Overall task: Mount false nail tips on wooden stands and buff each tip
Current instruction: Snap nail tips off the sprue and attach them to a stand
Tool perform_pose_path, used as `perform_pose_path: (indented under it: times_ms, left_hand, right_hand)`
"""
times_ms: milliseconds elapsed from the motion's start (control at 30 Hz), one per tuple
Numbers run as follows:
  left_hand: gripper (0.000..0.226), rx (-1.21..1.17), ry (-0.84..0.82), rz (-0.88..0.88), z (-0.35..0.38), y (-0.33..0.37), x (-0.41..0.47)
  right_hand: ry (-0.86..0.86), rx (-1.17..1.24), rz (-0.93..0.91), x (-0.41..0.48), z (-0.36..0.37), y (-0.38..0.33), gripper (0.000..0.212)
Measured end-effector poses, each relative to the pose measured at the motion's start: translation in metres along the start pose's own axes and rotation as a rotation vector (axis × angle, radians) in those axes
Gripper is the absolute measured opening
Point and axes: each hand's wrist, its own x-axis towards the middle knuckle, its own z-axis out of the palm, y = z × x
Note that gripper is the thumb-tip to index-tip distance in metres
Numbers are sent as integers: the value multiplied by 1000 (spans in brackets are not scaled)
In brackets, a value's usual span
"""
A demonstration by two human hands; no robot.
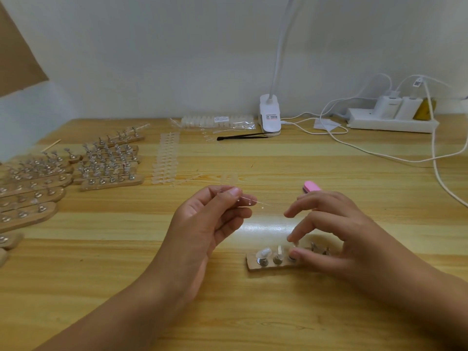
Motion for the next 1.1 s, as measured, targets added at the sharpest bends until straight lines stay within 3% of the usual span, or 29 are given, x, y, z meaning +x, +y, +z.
perform_pose_path:
  times_ms: [300, 833, 967, 1100]
  left_hand:
    - [10, 9, -17, 2, -2, 0, 0]
    - [7, 115, -66, 15, 0, -1, -3]
    - [19, 161, -83, 59, 0, -1, -3]
    - [17, 299, -180, 92, 3, -3, -8]
  right_hand:
    - [-39, 335, 250, 0, -9, 5, 21]
    - [-105, 389, 232, 3, -5, 6, 16]
    - [17, 585, 338, 5, -13, 6, 24]
    - [177, 607, 285, 4, -18, -3, 26]
